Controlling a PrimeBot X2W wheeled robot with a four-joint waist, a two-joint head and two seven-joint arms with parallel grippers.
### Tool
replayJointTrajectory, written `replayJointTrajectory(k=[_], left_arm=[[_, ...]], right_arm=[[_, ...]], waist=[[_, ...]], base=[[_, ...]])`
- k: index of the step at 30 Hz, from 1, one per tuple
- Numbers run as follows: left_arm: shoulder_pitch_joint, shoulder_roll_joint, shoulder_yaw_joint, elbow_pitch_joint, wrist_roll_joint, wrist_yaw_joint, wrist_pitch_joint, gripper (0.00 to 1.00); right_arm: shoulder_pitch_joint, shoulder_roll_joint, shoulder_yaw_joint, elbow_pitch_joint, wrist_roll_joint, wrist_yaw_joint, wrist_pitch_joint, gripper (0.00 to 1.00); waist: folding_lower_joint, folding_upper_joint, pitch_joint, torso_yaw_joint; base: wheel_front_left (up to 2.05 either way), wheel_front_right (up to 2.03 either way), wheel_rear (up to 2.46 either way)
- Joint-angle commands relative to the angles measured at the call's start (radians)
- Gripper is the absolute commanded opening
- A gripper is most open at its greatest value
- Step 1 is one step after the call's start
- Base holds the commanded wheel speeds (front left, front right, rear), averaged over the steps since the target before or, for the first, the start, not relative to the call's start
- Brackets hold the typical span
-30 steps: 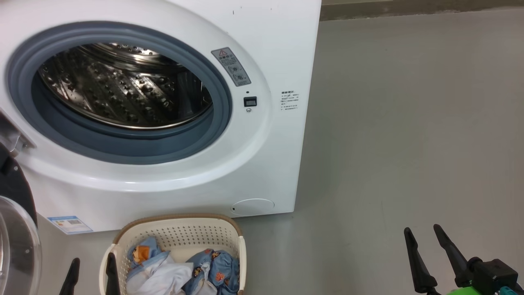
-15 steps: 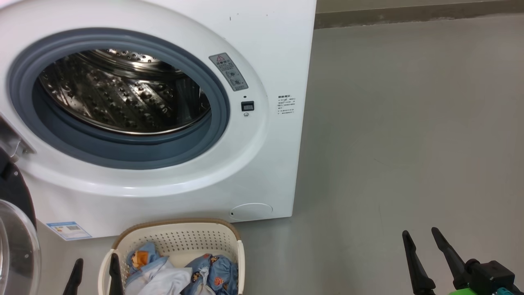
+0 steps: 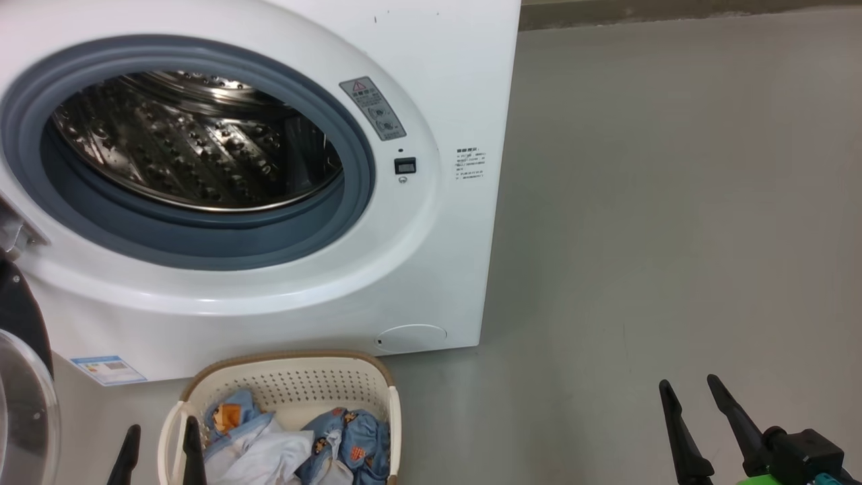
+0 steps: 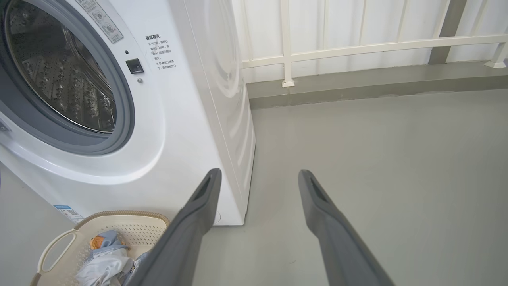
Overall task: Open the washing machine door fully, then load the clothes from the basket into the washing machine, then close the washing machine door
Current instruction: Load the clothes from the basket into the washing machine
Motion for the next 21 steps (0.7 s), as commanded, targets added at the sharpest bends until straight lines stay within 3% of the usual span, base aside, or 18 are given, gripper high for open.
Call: replayJointTrajectory(k=[1, 21], left_arm=[[-0.016, 0.003, 0.028, -0.028, -0.001, 0.002, -0.006, 1.00], [-0.105, 0.003, 0.020, 0.006, -0.005, 0.000, -0.006, 1.00]], right_arm=[[-0.029, -0.016, 0.026, -0.020, 0.006, 0.002, -0.015, 1.00], [-0.089, -0.020, 0.035, -0.011, 0.007, 0.002, -0.019, 1.00]], waist=[[0.0000, 0.0000, 0.007, -0.001], [0.0000, 0.0000, 0.137, -0.015]], base=[[0.00, 0.00, 0.00], [0.00, 0.00, 0.00]])
